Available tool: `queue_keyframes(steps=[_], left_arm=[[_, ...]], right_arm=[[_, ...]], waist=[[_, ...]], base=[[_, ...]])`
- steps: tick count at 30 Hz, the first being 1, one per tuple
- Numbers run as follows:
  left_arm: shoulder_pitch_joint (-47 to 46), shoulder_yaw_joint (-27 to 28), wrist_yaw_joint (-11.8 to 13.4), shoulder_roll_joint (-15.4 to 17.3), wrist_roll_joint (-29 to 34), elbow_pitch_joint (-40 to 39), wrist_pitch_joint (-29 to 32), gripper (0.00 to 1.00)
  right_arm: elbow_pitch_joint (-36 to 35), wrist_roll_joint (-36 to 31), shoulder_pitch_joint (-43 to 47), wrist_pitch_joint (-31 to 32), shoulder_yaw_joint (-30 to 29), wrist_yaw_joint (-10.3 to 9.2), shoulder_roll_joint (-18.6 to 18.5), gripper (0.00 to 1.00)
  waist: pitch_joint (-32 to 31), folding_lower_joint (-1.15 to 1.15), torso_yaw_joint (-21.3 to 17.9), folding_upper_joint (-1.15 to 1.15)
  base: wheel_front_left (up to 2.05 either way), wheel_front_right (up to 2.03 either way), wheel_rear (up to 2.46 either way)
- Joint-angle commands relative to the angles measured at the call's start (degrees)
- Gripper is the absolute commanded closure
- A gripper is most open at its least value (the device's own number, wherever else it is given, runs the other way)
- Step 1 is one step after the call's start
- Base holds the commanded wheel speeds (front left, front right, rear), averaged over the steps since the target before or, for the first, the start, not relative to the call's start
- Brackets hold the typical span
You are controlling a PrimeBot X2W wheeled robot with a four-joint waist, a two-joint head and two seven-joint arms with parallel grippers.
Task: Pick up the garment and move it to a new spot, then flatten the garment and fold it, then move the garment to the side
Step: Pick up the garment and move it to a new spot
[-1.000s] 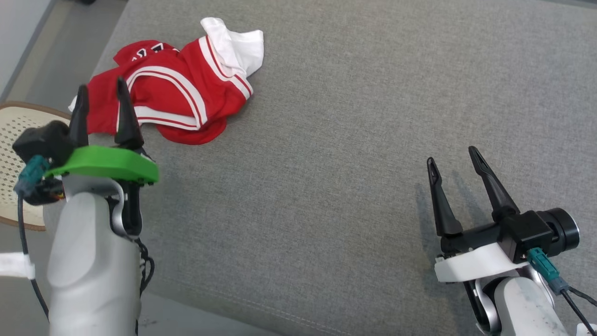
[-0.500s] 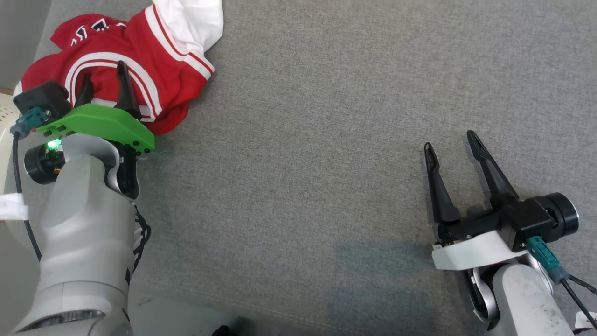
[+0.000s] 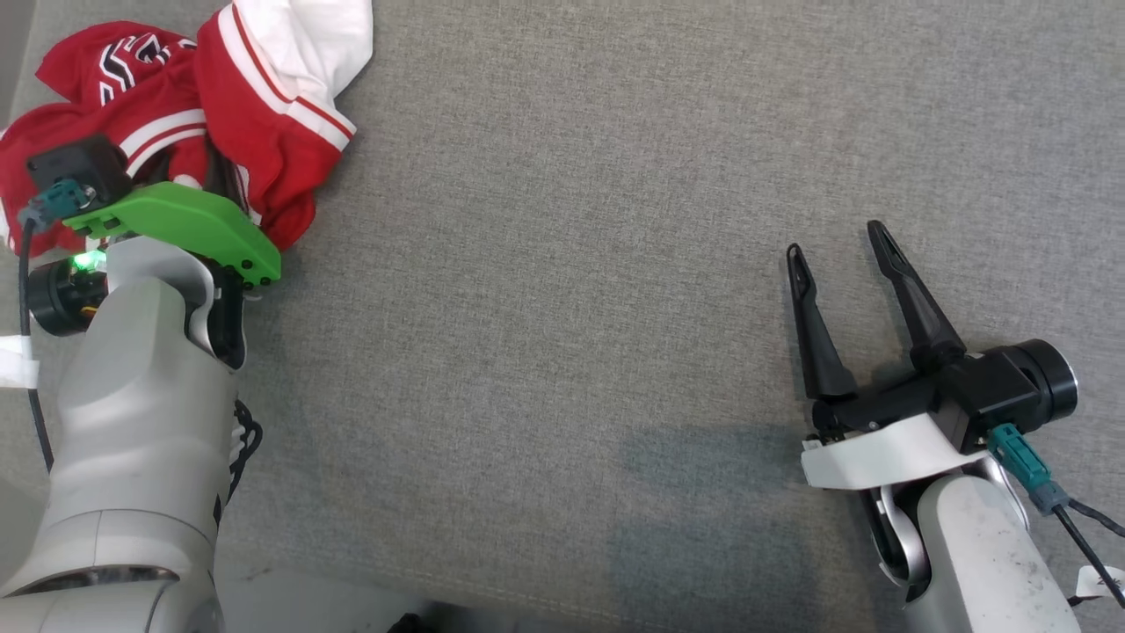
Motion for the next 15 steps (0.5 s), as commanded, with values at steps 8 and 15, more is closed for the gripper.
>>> queue_keyframes(steps=[8, 15], left_arm=[[4.76, -3.97, -0.28, 2.56, -1.22, -7.71, -0.98, 1.00], [10.64, -5.42, -0.25, 3.41, -1.30, -19.16, -1.01, 1.00]], right_arm=[[1.07, 4.80, -0.01, -0.14, 0.67, -0.08, -0.20, 0.00], [1.38, 8.32, 2.04, -0.14, 1.50, -0.07, -0.20, 0.00]], waist=[[-6.41, -0.01, -1.42, 0.00], [-12.56, -0.01, -2.84, 0.00]], base=[[0.00, 0.00, 0.00], [0.00, 0.00, 0.00]])
